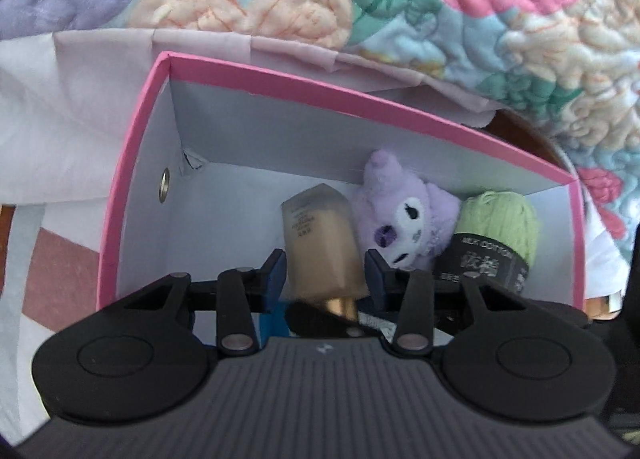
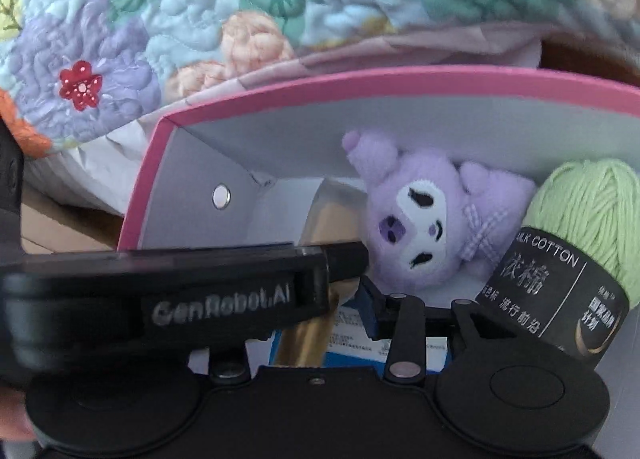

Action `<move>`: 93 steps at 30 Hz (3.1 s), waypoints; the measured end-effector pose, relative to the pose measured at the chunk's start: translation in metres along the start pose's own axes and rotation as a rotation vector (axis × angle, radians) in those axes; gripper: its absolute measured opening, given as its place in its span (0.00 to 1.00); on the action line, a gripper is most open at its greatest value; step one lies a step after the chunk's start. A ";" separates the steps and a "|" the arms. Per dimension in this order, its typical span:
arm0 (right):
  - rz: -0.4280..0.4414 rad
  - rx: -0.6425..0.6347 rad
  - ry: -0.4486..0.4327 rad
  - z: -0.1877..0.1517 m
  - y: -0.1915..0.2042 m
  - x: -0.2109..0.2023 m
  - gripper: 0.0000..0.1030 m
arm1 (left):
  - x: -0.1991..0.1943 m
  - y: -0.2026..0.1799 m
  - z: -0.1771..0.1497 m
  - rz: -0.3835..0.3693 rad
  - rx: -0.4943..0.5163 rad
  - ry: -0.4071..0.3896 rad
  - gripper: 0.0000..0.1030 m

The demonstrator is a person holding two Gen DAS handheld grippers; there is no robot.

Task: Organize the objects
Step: 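Open both grippers to release the tube onto the packet, then raise both tools out of the box toward the orange sponge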

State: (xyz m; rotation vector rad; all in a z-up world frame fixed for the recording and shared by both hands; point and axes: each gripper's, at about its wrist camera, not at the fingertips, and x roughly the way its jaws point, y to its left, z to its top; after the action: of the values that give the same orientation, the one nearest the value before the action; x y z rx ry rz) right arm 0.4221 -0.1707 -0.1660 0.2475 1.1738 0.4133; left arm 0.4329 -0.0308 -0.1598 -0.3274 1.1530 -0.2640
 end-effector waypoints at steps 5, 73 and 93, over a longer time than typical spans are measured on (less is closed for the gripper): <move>0.011 -0.022 -0.013 -0.009 -0.005 -0.004 0.40 | 0.005 -0.001 -0.002 0.006 0.025 -0.016 0.34; -0.073 -0.410 -0.209 -0.219 0.122 -0.338 0.78 | -0.367 -0.054 -0.209 0.099 0.337 -0.086 0.75; -0.040 -0.537 -0.087 -0.269 0.123 -0.287 0.84 | -0.303 -0.027 -0.267 0.138 0.454 0.010 0.76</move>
State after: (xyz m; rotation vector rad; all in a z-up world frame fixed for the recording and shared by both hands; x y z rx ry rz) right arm 0.0570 -0.1923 0.0233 -0.2225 0.9416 0.6580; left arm 0.0693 0.0245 0.0092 0.1523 1.0854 -0.3962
